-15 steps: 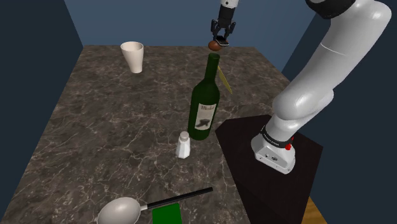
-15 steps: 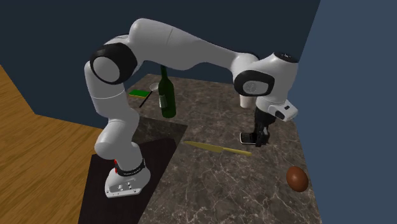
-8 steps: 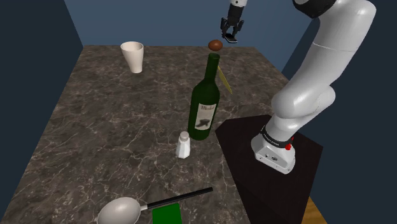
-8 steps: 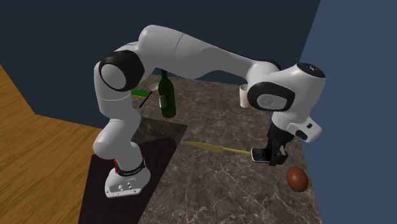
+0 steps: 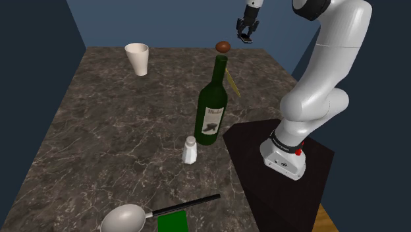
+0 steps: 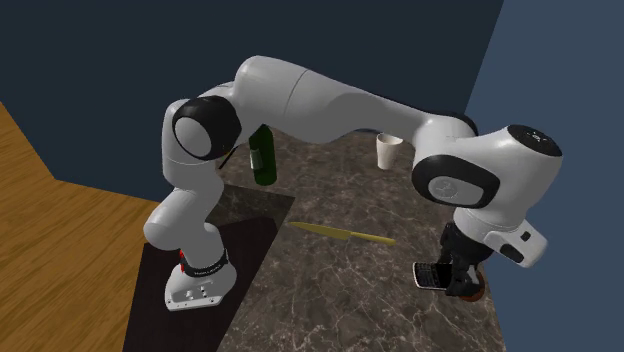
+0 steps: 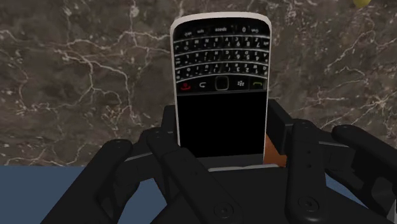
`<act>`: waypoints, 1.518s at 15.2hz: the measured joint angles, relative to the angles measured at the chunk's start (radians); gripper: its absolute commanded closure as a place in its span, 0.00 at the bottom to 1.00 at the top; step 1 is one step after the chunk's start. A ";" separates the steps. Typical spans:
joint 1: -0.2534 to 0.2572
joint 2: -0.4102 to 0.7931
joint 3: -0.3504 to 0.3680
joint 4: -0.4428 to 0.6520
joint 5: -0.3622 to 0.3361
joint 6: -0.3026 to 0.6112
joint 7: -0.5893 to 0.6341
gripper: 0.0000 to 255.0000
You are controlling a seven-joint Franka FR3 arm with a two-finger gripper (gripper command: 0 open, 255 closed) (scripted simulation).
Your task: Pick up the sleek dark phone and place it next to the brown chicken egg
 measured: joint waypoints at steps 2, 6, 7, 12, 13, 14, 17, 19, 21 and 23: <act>-0.002 0.001 -0.001 -0.021 0.001 0.021 -0.005 1.00; -0.002 0.013 0.000 -0.064 0.004 0.077 -0.010 1.00; -0.002 0.015 0.000 -0.074 0.005 0.088 -0.012 1.00; -0.001 0.036 0.002 -0.113 0.009 0.148 -0.015 1.00; -0.001 0.039 0.003 -0.122 0.010 0.160 -0.016 1.00; -0.001 0.041 0.003 -0.132 0.010 0.172 -0.017 1.00; -0.002 0.057 0.004 -0.151 0.014 0.207 -0.021 1.00; -0.002 0.066 0.005 -0.163 0.016 0.228 -0.023 1.00; -0.003 0.078 0.005 -0.174 0.018 0.250 -0.026 1.00; -0.002 0.088 0.007 -0.182 0.020 0.269 -0.026 1.00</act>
